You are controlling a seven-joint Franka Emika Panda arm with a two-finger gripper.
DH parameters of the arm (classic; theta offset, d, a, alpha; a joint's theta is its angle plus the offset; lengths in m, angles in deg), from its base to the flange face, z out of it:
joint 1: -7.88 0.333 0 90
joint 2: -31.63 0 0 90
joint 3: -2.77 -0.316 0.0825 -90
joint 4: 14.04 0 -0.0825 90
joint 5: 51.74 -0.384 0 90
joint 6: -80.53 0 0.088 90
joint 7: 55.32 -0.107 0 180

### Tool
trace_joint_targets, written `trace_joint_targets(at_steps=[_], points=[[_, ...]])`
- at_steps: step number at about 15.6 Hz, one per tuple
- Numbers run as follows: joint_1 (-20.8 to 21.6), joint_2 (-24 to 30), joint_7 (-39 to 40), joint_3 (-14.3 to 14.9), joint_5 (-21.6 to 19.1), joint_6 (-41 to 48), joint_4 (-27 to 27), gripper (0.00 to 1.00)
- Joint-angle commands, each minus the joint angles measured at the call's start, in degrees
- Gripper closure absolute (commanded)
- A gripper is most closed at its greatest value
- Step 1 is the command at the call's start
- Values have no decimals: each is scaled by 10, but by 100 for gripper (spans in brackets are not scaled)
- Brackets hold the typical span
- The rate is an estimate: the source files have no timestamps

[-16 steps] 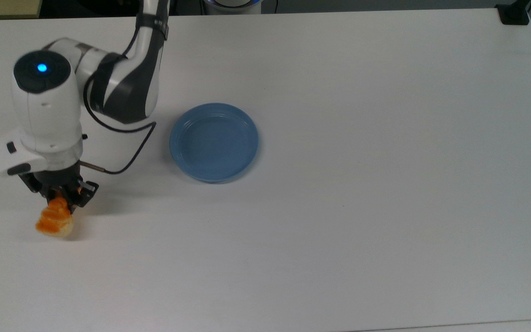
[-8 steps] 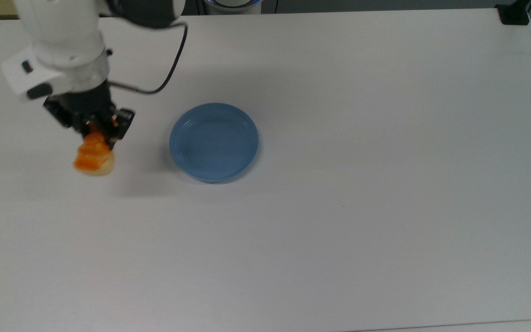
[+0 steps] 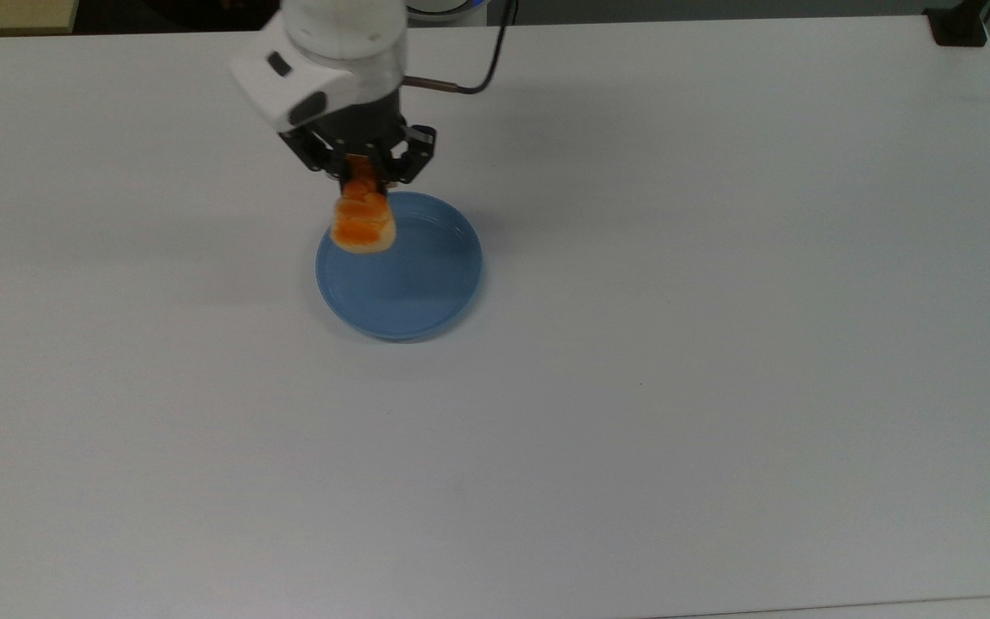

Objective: Put the bread on a plate
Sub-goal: 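Lift the bread roll and carry it over the blue plate, then lower the bread roll onto the plate and open the gripper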

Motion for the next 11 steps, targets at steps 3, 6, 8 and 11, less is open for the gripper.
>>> trace_joint_targets(at_steps=[3,6,8,11], points=[[27,20,-22,7,0,-44,-94,66],[28,15,-48,6,19,-93,-136,66],[28,1,-67,6,33,-127,-150,66],[27,-33,-86,6,53,-155,-150,66]])
